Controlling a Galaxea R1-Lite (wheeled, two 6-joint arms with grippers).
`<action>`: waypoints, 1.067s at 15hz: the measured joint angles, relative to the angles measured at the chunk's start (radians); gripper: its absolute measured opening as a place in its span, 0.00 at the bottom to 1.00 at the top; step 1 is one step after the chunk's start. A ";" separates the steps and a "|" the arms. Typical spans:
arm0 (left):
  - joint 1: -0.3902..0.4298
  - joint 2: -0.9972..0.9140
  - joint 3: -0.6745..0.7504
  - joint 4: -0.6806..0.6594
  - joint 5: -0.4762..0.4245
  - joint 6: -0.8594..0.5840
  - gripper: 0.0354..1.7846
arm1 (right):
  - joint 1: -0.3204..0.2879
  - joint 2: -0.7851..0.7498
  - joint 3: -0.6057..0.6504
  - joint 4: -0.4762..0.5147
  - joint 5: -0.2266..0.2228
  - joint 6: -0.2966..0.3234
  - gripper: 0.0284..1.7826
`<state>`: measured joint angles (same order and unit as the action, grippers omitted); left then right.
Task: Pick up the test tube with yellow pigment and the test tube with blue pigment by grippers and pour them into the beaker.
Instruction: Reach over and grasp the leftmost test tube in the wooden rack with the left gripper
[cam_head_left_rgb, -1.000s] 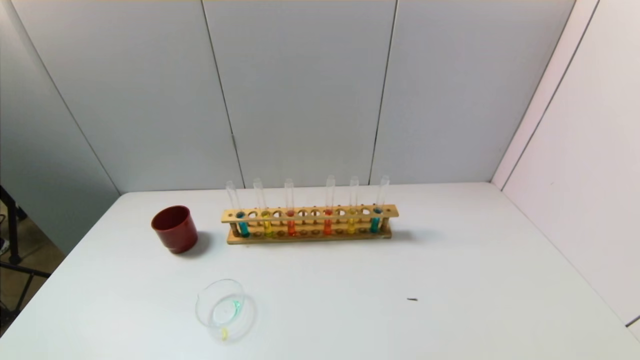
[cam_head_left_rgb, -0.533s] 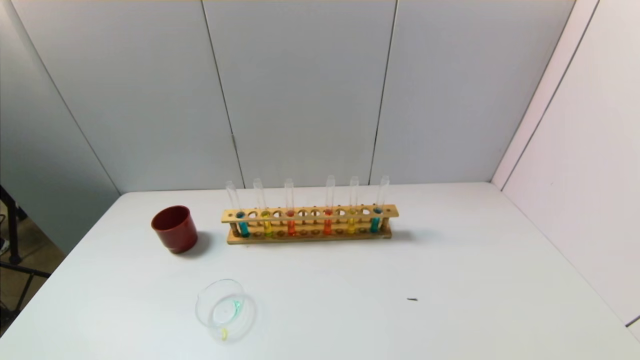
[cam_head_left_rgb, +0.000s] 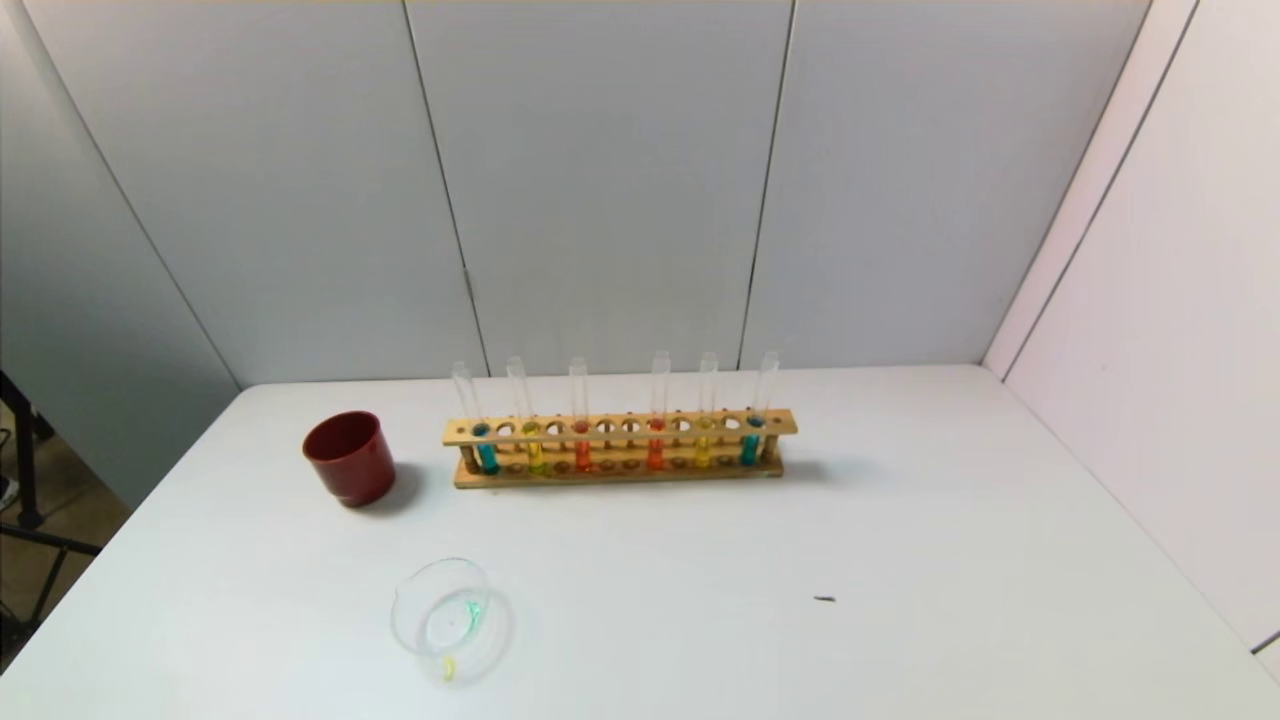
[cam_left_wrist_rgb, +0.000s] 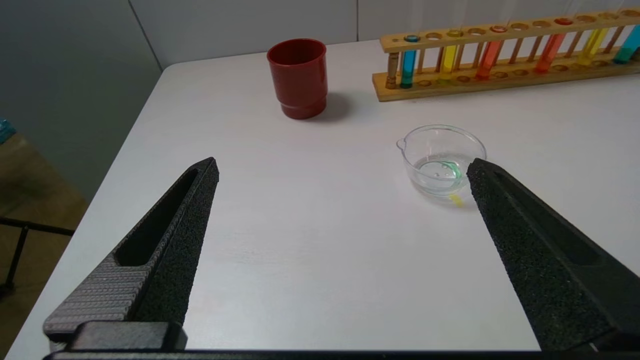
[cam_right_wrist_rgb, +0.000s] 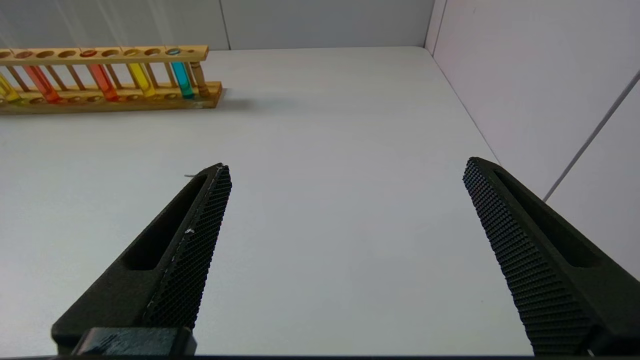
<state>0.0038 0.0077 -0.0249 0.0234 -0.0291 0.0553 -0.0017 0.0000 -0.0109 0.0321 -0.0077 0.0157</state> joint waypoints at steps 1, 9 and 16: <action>0.000 0.019 -0.019 0.004 -0.012 0.000 0.98 | 0.000 0.000 0.000 0.000 0.000 0.000 0.95; -0.001 0.478 -0.186 -0.197 -0.061 -0.006 0.98 | 0.000 0.000 0.000 0.000 0.000 0.000 0.95; -0.034 0.924 -0.269 -0.479 -0.065 -0.008 0.98 | 0.000 0.000 0.000 0.000 0.000 0.000 0.95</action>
<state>-0.0306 0.9321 -0.2943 -0.4560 -0.0943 0.0470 -0.0017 0.0000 -0.0111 0.0321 -0.0077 0.0153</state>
